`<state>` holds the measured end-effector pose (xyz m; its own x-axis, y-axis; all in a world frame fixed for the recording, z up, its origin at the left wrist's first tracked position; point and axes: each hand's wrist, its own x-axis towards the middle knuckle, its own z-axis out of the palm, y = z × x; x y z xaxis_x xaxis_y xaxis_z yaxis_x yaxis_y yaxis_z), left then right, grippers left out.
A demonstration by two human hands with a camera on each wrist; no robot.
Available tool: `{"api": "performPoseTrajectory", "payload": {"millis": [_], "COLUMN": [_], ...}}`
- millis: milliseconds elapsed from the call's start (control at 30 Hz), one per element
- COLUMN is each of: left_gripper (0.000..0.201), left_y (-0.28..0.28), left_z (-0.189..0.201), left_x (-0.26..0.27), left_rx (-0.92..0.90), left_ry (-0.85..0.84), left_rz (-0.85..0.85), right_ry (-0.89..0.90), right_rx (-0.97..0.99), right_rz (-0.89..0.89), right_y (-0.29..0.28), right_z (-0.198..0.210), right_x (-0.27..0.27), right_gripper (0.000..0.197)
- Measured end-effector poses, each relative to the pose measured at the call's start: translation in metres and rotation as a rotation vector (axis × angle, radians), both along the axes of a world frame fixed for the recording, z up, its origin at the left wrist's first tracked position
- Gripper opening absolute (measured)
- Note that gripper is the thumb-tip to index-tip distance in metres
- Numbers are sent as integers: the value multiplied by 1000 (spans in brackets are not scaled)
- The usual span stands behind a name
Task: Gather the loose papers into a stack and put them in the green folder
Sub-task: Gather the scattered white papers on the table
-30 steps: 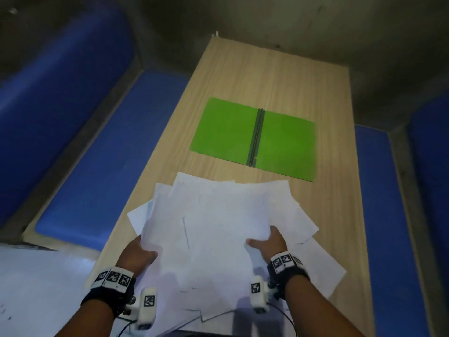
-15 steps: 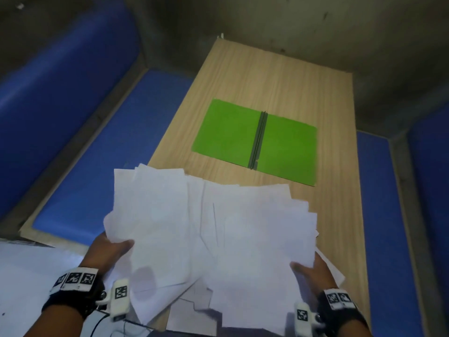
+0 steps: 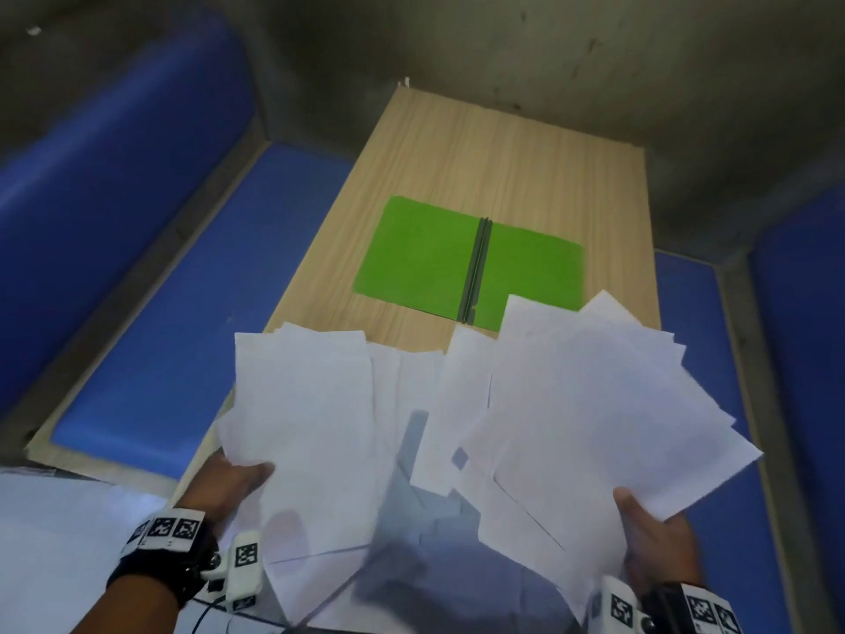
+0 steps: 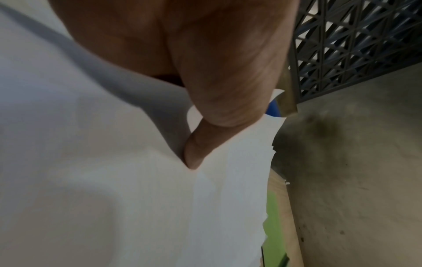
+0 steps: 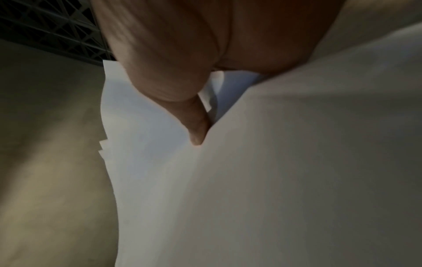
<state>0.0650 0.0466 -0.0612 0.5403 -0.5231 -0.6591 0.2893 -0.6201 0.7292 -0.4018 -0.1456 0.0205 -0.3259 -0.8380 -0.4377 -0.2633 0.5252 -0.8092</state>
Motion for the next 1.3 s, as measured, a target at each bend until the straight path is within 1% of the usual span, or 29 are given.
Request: {"api": "performPoseTrajectory", "payload": {"millis": [100, 233, 300, 367, 467, 500, 533, 633, 667, 767, 800, 833, 900, 1000, 1067, 1100, 1133, 1167, 1200, 1233, 1267, 1300], "left_gripper": [40, 36, 45, 58, 77, 78, 73, 44, 43, 65, 68, 68, 59, 63, 55, 52, 54, 61, 73, 87, 93, 91], "left_y": [-7, -19, -24, -27, -26, -25, -25, -31, -31, -32, -34, -36, -41, -51, -60, -63, -65, -66, -65, -64, -60, -56], "left_z": [-4, -12, -14, -17, -41, -49, -51, -37, -37, -38, -36, -35, -27, -14, -3, -1, 1, 0, -4, -8, -10, -9], "left_x": [-29, -74, -92, -103, -103, -101, -100, -101, -100, -93, -89, -83, -72, -58, -57, -57, -60, -62, -64, -67, -71, -75], "left_rx": [-20, -74, -106, -105, -38, -18, -2, 18, 21, 54, 71, 84, 102, 152, 209, 233, 242, 231, 201, 169, 140, 100], "left_ry": [104, 255, 307, 346, 283, 267, 262, 264, 261, 213, 183, 151, 131, 88, 38, 32, 62, 124, 183, 236, 274, 285], "left_rz": [-37, 50, 78, 76, 143, 158, 158, 115, 98, 18, -10, -40, -98, -260, -392, -430, -442, -434, -397, -338, -287, -254], "right_ry": [-44, -78, -89, -110, -119, -116, -111, -47, -12, 100, 132, 149, 148, 136, 115, 130, 153, 178, 198, 222, 244, 263], "right_rx": [-21, 44, 61, 166, 349, 377, 383, 330, 299, 173, 140, 112, 68, 34, 97, 143, 183, 216, 234, 248, 253, 250], "right_rz": [3, 13, 54, 80, 107, 123, 132, 128, 130, 132, 132, 134, 167, 310, 423, 483, 542, 579, 600, 605, 598, 585], "right_y": [11, 36, 49, 59, 66, 66, 66, 61, 58, 47, 41, 35, 19, -5, -17, -21, -23, -22, -20, -17, -12, -8], "right_z": [1, -23, -37, -49, -66, -68, -70, -67, -66, -64, -63, -61, -53, -45, -46, -51, -55, -61, -65, -70, -74, -76], "right_x": [22, 61, 76, 85, 85, 85, 84, 79, 76, 67, 62, 58, 49, 44, 54, 61, 70, 79, 88, 95, 101, 105], "right_gripper": [33, 36, 35, 38, 47, 48, 49, 59, 59, 53, 53, 53, 50, 51, 50, 49, 48, 49, 51, 57, 66, 72]}}
